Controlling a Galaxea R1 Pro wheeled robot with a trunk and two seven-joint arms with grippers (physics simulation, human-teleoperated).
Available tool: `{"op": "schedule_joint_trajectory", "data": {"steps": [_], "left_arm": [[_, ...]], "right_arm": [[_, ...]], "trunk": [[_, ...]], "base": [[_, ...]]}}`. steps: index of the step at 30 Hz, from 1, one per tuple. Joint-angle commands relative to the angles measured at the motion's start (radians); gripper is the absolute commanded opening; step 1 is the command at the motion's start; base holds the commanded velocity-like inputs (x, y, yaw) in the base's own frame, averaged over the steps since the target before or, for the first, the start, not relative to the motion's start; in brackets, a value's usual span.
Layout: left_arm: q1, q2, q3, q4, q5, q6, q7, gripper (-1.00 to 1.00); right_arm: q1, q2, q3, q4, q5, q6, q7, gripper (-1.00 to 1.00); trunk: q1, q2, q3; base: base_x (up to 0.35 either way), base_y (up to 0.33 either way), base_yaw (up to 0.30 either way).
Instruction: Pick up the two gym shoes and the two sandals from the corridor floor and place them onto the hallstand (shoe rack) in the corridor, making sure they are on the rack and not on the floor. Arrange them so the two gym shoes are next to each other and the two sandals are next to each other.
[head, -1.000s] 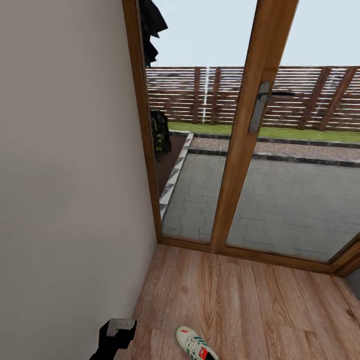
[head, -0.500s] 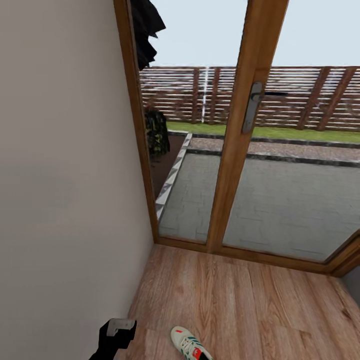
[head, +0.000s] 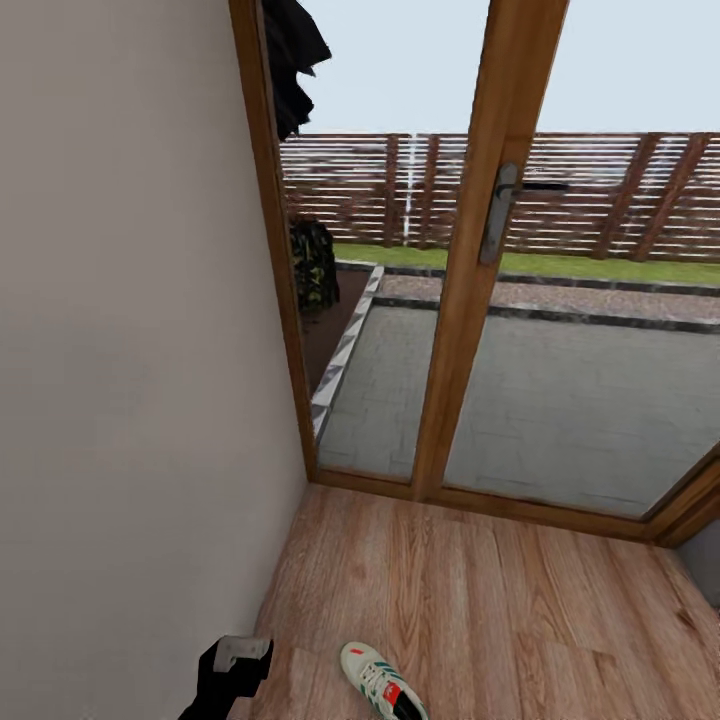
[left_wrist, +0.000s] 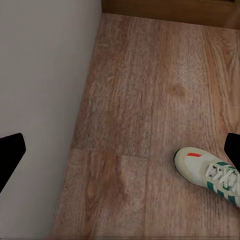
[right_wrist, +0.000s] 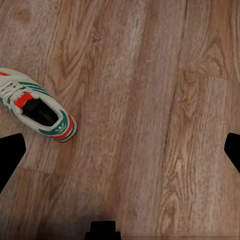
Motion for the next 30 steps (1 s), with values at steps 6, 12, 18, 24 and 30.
{"op": "schedule_joint_trajectory", "data": {"steps": [6,12,18,24,30], "left_arm": [[-0.001,0.000,0.000,0.001,-0.002,-0.003,-0.001,1.00],[-0.001,0.000,0.000,0.001,-0.002,-0.003,-0.001,1.00],[-0.001,0.000,-0.001,0.001,-0.002,-0.003,-0.001,1.00],[-0.001,0.000,-0.001,0.001,-0.002,-0.003,-0.001,1.00],[-0.001,0.000,-0.001,0.001,-0.002,-0.003,-0.001,1.00]], "right_arm": [[0.000,0.000,-0.001,0.001,0.000,-0.003,0.000,1.00],[0.000,0.000,-0.001,0.001,0.001,-0.003,0.000,1.00],[0.000,0.000,0.000,0.001,0.002,-0.003,0.001,1.00],[0.000,0.000,0.000,0.001,0.002,-0.003,0.001,1.00],[0.000,0.000,0.000,0.000,0.002,-0.003,0.001,1.00]], "trunk": [[0.000,0.000,-0.001],[0.000,0.000,-0.001],[0.000,0.000,-0.001],[0.000,0.000,-0.001],[0.000,0.000,-0.001]], "base": [[-0.018,0.000,0.000],[-0.005,0.000,0.000],[-0.001,0.000,0.000],[-0.028,0.000,0.000],[-0.034,0.000,0.000]]}}
